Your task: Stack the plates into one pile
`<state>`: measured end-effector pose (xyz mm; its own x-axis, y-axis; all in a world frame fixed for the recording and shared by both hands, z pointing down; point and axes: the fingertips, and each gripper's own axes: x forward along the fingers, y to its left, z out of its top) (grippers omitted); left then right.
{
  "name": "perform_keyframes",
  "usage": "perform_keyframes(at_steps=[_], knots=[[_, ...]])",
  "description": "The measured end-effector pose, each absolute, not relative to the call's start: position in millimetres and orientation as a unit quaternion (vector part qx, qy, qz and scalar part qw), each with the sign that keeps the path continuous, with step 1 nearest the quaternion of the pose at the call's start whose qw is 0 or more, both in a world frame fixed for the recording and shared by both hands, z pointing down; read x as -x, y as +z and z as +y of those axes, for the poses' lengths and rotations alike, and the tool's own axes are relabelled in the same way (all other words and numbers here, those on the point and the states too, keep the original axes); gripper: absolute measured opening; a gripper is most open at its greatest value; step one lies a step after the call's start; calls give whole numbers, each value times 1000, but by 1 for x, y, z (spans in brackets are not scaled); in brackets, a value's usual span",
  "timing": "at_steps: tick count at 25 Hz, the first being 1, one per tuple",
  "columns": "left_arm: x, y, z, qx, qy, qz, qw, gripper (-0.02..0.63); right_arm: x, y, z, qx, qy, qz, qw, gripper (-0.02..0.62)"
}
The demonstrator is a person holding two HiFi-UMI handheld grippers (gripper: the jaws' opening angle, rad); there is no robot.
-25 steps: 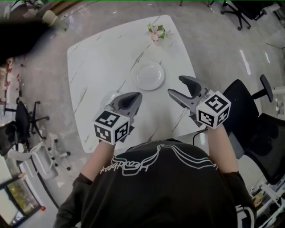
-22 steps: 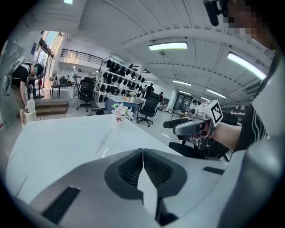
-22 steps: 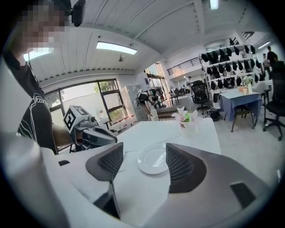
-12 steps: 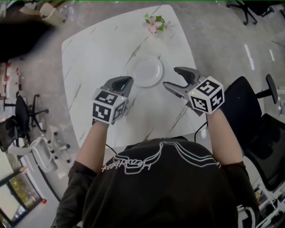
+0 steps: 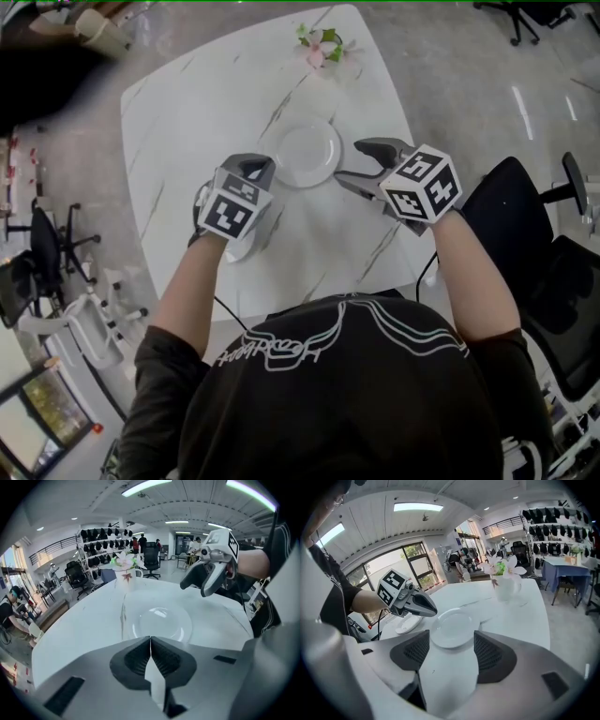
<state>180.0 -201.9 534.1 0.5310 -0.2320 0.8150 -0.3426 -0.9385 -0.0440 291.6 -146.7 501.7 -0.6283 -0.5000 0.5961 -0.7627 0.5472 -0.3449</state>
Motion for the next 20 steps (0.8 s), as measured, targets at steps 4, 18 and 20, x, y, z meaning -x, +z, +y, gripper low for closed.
perform_keyframes(at_steps=[4, 18, 20], knots=[[-181, 549, -204, -865, 477, -150, 50, 25, -295, 507, -151, -372, 315, -844, 222, 304], [-177, 566, -204, -848, 510, -139, 44, 25, -292, 520, -169, -372, 429, -808, 159, 302], [-178, 566, -203, -848, 509, -139, 46, 25, -290, 520, -172, -371, 441, -804, 148, 302]])
